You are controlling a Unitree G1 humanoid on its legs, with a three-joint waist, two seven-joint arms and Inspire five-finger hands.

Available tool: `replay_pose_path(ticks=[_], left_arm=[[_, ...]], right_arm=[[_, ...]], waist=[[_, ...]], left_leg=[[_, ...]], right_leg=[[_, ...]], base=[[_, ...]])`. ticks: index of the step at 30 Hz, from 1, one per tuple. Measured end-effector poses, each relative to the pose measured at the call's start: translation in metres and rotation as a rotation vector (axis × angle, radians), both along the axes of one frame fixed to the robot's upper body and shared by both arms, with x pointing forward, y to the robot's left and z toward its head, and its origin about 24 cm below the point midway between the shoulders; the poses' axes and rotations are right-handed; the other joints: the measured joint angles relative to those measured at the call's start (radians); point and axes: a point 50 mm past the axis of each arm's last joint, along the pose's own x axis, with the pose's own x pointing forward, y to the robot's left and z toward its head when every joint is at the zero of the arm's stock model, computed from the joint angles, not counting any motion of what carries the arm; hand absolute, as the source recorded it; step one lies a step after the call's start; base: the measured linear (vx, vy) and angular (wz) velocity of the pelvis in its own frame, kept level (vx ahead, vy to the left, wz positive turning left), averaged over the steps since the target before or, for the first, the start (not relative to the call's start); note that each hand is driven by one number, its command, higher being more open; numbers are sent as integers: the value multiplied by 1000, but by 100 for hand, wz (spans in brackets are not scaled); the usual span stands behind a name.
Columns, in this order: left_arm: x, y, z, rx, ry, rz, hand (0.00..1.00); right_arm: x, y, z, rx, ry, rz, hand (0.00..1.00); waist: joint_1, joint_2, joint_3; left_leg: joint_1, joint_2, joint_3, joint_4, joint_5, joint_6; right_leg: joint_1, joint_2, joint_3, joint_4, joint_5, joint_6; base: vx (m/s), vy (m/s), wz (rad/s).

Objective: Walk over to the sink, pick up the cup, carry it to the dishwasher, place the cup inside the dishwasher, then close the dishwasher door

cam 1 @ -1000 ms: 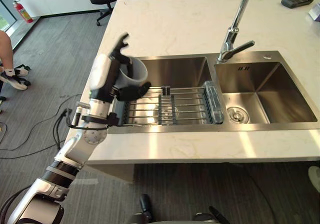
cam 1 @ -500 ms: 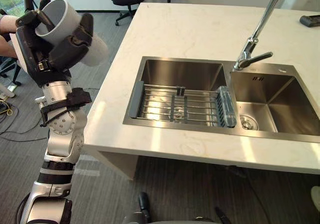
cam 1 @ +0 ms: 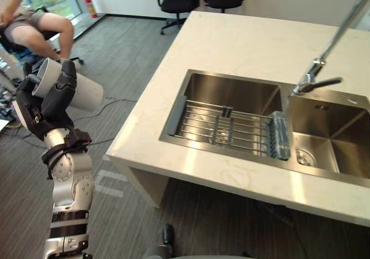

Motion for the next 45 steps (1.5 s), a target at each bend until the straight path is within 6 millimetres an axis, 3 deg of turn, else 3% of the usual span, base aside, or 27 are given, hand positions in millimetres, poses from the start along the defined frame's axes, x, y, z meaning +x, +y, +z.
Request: replay_pose_path(ticks=[2,3,5,6,7,8,9,10,11,13,14,15,17,20,23,24,25,26,27,28,31,33,34,35,36,37,45], left_arm=[[-9,7,-5,-52,-25,15,0],[-15,9,-5,-68,-40,31,0],[-26,13,-10,-81,-36,60,0],[-29,18,-8,-79,-50,86,0],[-33,24,-6,-74,-60,110,0],[-34,34,-4,-90,-80,152,0],[-35,41,-6,-120,-89,166,0],[-37,45,-7,-130,-93,175,0],[-36,50,-6,-143,-110,183,0],[-28,50,-3,-151,-132,148,0],[-26,54,2,-141,-150,149,0],[-25,55,6,-138,-160,150,0],[-25,55,5,-134,-151,145,0],[-24,54,4,-109,-115,113,0],[-28,54,1,-37,-42,114,0],[-28,54,0,-13,-18,112,0],[-24,48,-1,15,5,89,0],[-21,45,-1,31,16,74,0],[-13,34,-3,74,49,28,0],[-12,33,-3,79,55,21,0],[-6,15,-13,160,126,-36,0],[-8,2,-18,212,157,-70,0],[-11,0,-19,223,162,-71,0],[-13,-4,-17,255,163,-72,0],[-13,-8,-12,303,154,-87,0],[-14,-11,-14,310,167,-97,0],[-10,-52,-27,402,257,-281,0]], right_arm=[[-4,1,1,-6,9,20,100],[-4,-4,2,-17,12,31,100],[-4,-17,4,-50,16,35,100],[-3,-17,4,-45,11,7,100],[2,-15,3,-38,1,2,100],[4,-10,1,-20,-3,-14,100],[5,-16,2,-33,-3,-21,100],[5,-20,2,-41,1,-25,100],[7,-29,4,-61,-2,-34,100],[4,-32,4,-71,-4,-100,100],[8,-34,5,-70,-28,-133,100],[12,-32,4,-62,-40,-151,100],[18,-33,4,-71,-56,-142,100],[24,-40,6,-107,-47,-128,100],[24,-44,7,-133,-21,-144,100],[23,-48,9,-149,-23,-147,100],[24,-51,11,-157,-36,-167,100],[23,-50,10,-149,-35,-170,100],[19,-43,8,-122,-32,-168,100],[18,-41,8,-116,-32,-168,100],[14,-26,5,-80,-47,-120,100],[16,-25,5,-82,-52,-86,100],[18,-26,5,-83,-54,-87,100],[24,-23,4,-76,-66,-82,100],[28,-24,4,-73,-60,-48,100],[29,-24,4,-67,-54,-27,100],[91,-11,6,-30,-159,164,100]], waist=[[1,-18,-7],[6,0,-8],[25,48,-11],[15,54,-29],[5,37,-34],[-33,-10,-51],[-15,4,-58],[-10,11,-61],[-6,45,-60],[-13,59,-56],[-18,49,-58],[-37,31,-66],[-26,28,-60],[-6,30,-57],[16,29,-57],[17,30,-56],[8,34,-53],[8,36,-52],[4,41,-48],[3,41,-48],[-1,39,-49],[3,32,-53],[6,29,-54],[-2,-9,-49],[3,0,-42],[6,-1,-54],[-5,11,-71]], left_leg=[[-24,14,193,66,-60,57],[-69,73,323,196,-94,102],[-67,83,289,231,-114,80],[-62,53,271,164,-109,78],[-53,43,330,141,-141,71],[-92,58,455,303,-216,147],[-84,148,515,456,-267,142],[-77,181,539,484,-293,130],[-54,200,565,486,-301,82],[-16,132,544,392,-283,93],[-12,87,511,325,-256,99],[-4,43,500,263,-256,102],[45,50,640,249,-279,85],[100,-34,585,151,-250,104],[119,-102,505,89,-243,135],[127,-119,462,75,-239,145],[128,-129,374,76,-240,160],[130,-127,333,81,-241,160],[137,-124,233,100,-242,160],[140,-124,217,103,-242,160],[165,-152,33,116,-242,159],[169,-188,-61,106,-259,148],[173,-187,-34,107,-280,139],[161,-176,67,166,-315,94],[159,-185,55,184,-313,169],[167,-187,42,183,-311,164],[170,-129,19,168,-310,105]], right_leg=[[29,-37,-101,-3,8,11],[43,-37,-140,15,7,12],[27,-49,-171,136,-34,-9],[9,-9,-157,107,-97,-6],[-8,5,-153,56,-98,-10],[-34,-24,-152,29,-41,-46],[-31,-48,-211,72,-38,-36],[-26,-53,-229,92,-37,-35],[-2,-56,-284,133,-38,-34],[-11,-107,-347,233,-73,-28],[-28,-88,-348,165,-84,-33],[-24,-97,-364,132,-37,-43],[-1,-136,-439,171,-11,-2],[30,-210,-495,274,-3,2],[24,-295,-503,417,26,-44],[5,-325,-469,489,42,-81],[-49,-321,-313,587,-6,-122],[-75,-287,-226,590,-36,-111],[-122,-186,-23,573,-89,-86],[-129,-166,8,566,-96,-83],[-174,-4,289,417,-134,-69],[-213,18,392,363,-134,-66],[-218,18,405,342,-131,-62],[-222,-13,413,290,-120,-47],[-229,-24,398,294,-123,-9],[-225,-30,392,292,-122,-5],[-134,54,305,38,29,-32]], base=[[-6,44,134],[16,63,125],[-38,73,105],[-84,81,122],[-78,37,181],[-43,25,157],[-9,35,141],[61,84,104],[138,152,118],[109,195,134],[4,173,144],[-11,159,127],[59,142,79],[38,178,57],[112,157,78],[179,99,138],[176,78,160],[247,47,230],[139,-3,165],[182,-19,210],[171,-15,199],[121,-7,181],[160,-30,156],[147,-58,138],[187,-58,126],[160,-42,87],[94,-76,17]])
